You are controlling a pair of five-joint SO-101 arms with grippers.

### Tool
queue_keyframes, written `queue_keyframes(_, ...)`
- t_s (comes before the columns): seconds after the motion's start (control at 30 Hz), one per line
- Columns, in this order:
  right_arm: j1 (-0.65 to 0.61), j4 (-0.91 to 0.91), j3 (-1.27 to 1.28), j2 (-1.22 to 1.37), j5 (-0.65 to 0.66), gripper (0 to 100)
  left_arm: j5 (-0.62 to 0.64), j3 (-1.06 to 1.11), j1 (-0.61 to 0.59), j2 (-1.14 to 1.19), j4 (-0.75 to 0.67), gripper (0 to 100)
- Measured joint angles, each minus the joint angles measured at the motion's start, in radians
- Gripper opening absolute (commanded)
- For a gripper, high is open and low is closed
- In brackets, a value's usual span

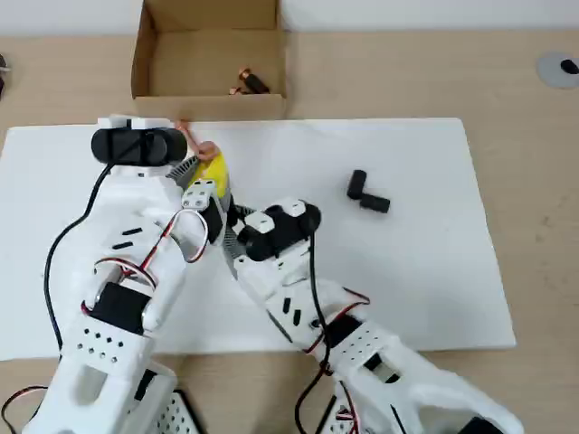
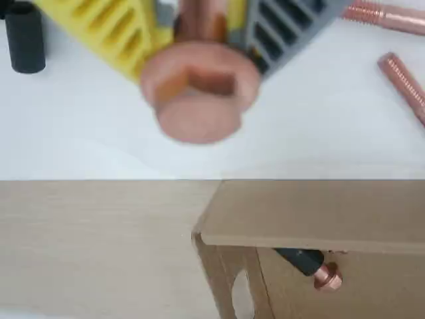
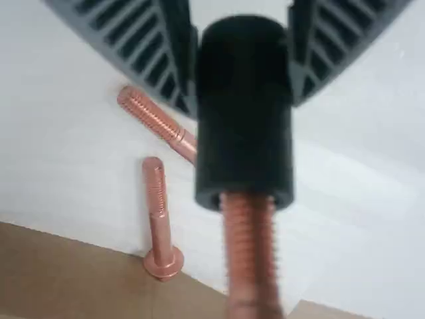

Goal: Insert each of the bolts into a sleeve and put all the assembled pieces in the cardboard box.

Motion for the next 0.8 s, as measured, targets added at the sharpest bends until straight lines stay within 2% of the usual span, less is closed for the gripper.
queue_keyframes(0.13, 0.003, -0.002, 0.000, 0.000, 0.000, 1.0, -0.006, 0.000, 0.028, 0.000, 0.043, 1)
queue_keyframes(0.5, -0.005, -0.002, 0.002, -0.006, 0.000, 1.0, -0.003, -0.014, 0.066, 0.000, 0.273, 1)
queue_keyframes(0.7, -0.006, -0.002, 0.002, -0.006, 0.000, 1.0, -0.006, -0.026, 0.066, 0.000, 0.301, 1)
queue_keyframes(0.8, -0.006, -0.002, 0.002, -0.006, 0.000, 1.0, -0.008, -0.028, 0.066, 0.000, 0.305, 7)
